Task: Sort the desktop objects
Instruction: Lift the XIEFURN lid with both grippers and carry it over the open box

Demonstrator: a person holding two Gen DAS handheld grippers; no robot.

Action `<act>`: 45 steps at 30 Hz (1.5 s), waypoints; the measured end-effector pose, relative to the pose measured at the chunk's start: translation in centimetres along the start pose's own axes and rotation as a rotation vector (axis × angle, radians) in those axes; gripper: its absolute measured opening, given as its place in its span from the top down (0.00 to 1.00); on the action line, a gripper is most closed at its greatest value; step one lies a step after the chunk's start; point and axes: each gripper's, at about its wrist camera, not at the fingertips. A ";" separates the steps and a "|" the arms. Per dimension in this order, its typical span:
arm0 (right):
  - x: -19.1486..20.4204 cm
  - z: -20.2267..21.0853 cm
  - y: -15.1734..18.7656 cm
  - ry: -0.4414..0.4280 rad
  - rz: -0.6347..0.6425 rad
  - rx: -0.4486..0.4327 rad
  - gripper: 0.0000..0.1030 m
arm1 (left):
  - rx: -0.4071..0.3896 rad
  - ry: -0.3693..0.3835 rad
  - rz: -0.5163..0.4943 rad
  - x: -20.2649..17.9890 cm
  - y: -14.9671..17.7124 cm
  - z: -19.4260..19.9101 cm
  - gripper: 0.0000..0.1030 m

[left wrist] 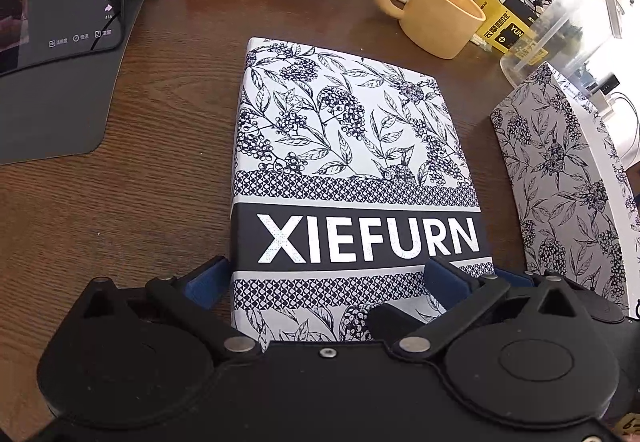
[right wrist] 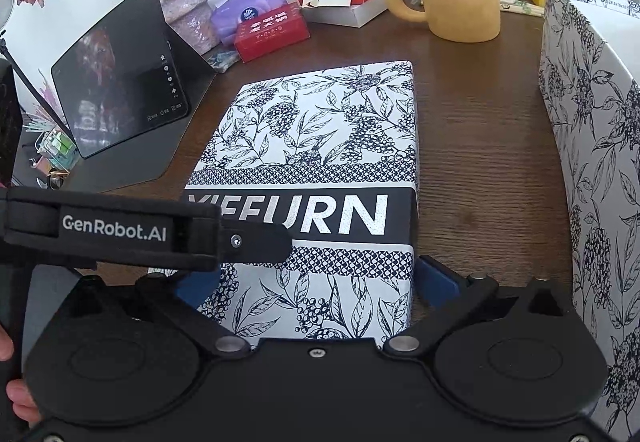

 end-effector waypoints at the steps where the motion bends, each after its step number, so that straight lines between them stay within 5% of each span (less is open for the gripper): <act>1: 0.1 0.2 -0.1 -0.002 0.003 -0.003 0.00 | -0.005 -0.003 0.004 0.0 0.0 0.3 0.00; 19: 5.0 11.2 -3.1 -0.054 0.065 -0.129 0.00 | -0.186 -0.053 0.062 -3.7 0.4 12.4 0.00; 45: 7.5 35.4 4.8 -0.140 0.170 -0.291 0.00 | -0.400 -0.077 0.088 -13.7 13.7 31.8 0.00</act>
Point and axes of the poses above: each gripper's, at about its wrist camera, not at the fingertips, and z roughly against the way its jaws point, x to its left, y to its underside, and after that the axes turned 15 degrees about -x, right-handed
